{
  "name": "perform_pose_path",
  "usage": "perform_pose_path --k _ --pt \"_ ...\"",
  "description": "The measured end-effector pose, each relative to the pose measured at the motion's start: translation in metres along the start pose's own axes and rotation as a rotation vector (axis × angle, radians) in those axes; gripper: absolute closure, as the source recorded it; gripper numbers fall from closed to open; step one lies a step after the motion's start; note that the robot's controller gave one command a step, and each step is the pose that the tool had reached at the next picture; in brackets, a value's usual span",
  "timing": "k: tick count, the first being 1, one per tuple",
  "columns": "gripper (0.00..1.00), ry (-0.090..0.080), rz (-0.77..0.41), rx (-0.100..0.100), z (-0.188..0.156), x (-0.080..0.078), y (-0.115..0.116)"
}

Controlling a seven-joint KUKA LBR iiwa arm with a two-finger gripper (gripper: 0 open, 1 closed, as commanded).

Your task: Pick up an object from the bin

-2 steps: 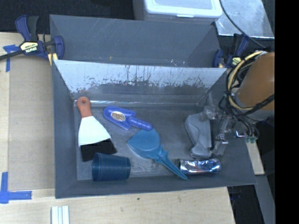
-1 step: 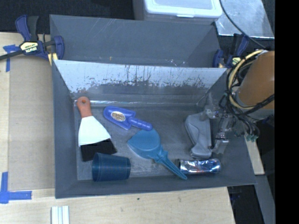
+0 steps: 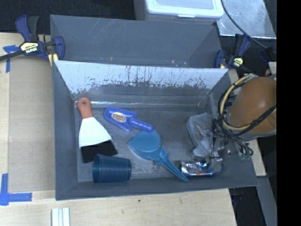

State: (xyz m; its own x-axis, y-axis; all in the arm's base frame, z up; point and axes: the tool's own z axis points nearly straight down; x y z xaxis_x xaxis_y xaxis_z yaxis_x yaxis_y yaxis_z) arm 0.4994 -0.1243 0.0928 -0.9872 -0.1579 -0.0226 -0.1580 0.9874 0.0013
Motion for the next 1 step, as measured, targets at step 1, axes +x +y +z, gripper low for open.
perform_pose_path --k 1 --pt "0.0 0.013 -0.01 0.005 -0.055 0.0144 0.0048"
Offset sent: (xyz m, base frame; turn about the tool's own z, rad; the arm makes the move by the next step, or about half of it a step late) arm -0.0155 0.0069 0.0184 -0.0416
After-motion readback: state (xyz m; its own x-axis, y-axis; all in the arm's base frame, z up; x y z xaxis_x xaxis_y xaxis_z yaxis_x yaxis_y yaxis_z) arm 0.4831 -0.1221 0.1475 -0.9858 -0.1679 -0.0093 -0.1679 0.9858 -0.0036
